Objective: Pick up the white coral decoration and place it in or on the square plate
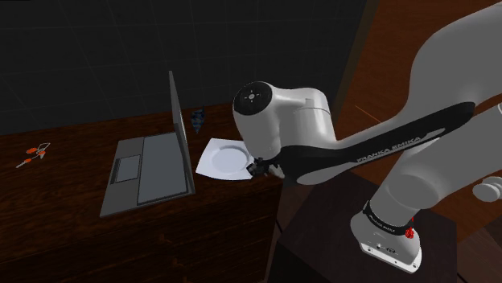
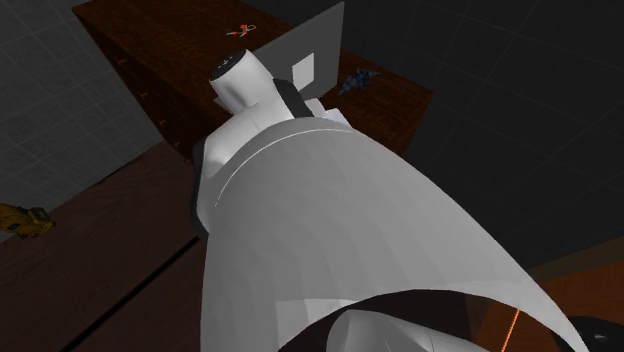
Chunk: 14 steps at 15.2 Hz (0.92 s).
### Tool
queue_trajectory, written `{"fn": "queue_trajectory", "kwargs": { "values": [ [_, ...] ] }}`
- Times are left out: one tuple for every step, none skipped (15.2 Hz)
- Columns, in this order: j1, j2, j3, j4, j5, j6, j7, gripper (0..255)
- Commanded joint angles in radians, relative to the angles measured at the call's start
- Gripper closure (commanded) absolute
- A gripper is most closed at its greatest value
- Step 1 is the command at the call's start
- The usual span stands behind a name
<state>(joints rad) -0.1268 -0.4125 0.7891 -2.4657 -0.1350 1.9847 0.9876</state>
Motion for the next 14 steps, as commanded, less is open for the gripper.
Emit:
{"fn": "queue_trajectory", "kwargs": {
  "values": [
    [0.004, -0.013, -0.010, 0.013, 0.006, -0.023, -0.015, 255],
    [0.007, -0.020, -0.016, 0.021, 0.009, -0.036, -0.022, 255],
    [0.009, -0.027, -0.021, 0.029, 0.012, -0.049, -0.029, 255],
    [0.011, -0.033, -0.026, 0.038, 0.015, -0.062, -0.036, 255],
    [0.013, -0.040, -0.031, 0.046, 0.017, -0.075, -0.043, 255],
    [0.015, -0.046, -0.035, 0.055, 0.019, -0.088, -0.050, 255],
    [0.016, -0.051, -0.040, 0.064, 0.021, -0.101, -0.057, 255],
    [0.018, -0.056, -0.045, 0.073, 0.023, -0.114, -0.063, 255],
    [0.019, -0.061, -0.049, 0.083, 0.024, -0.127, -0.069, 255],
    [0.020, -0.066, -0.053, 0.092, 0.025, -0.139, -0.075, 255],
    [0.020, -0.070, -0.057, 0.102, 0.026, -0.152, -0.081, 255],
    [0.021, -0.075, -0.061, 0.112, 0.027, -0.165, -0.087, 255],
    [0.022, -0.078, -0.065, 0.122, 0.028, -0.178, -0.092, 255],
    [0.022, -0.082, -0.069, 0.132, 0.028, -0.190, -0.098, 255]
  ]
}}
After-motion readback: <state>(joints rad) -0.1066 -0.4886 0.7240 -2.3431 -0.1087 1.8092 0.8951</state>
